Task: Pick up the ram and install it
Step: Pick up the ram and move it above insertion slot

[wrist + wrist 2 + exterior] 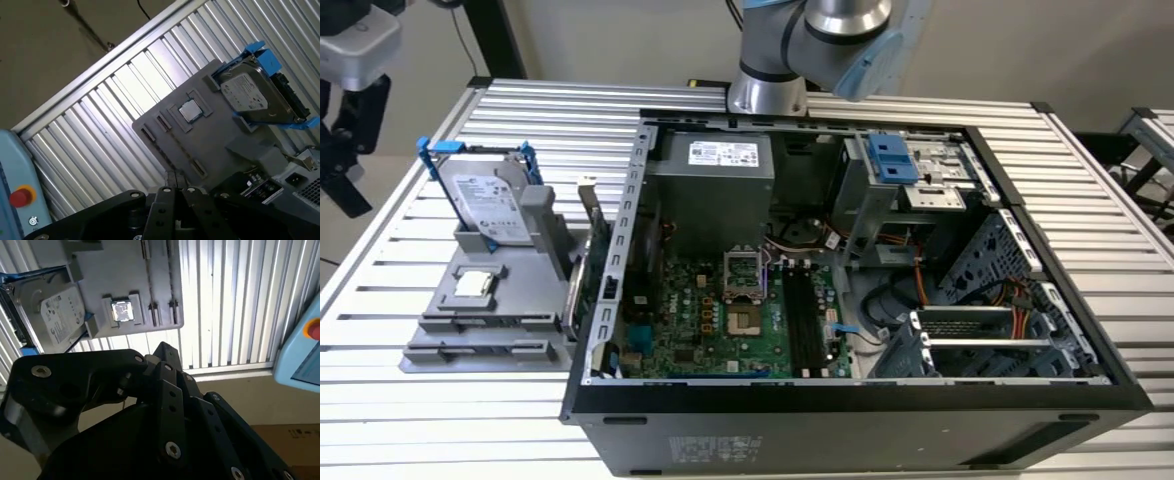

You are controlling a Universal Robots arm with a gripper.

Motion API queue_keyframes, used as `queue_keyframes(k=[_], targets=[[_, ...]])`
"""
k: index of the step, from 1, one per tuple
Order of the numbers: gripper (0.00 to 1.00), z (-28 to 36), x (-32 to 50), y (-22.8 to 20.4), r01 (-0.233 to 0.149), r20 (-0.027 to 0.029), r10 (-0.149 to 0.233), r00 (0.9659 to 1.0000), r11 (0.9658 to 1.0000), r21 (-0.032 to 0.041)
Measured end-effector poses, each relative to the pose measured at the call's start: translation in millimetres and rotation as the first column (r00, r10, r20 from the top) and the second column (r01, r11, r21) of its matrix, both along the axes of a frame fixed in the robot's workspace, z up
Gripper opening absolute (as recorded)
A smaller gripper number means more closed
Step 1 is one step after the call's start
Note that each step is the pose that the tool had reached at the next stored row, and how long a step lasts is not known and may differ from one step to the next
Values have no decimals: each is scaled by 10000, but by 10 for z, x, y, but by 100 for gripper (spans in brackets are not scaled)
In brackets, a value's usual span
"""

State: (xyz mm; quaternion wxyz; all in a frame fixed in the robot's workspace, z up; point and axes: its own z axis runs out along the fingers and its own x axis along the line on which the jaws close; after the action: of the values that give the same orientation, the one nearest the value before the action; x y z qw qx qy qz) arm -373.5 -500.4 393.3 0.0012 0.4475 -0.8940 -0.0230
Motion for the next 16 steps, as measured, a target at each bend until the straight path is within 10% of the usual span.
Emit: queue_keyframes(k=[8,16], targets=[[0,0,1,-1,-1334,0,1334,9911,9911,-11],[0,0,1,-1,-2748,26,2748,9615,9615,-18]])
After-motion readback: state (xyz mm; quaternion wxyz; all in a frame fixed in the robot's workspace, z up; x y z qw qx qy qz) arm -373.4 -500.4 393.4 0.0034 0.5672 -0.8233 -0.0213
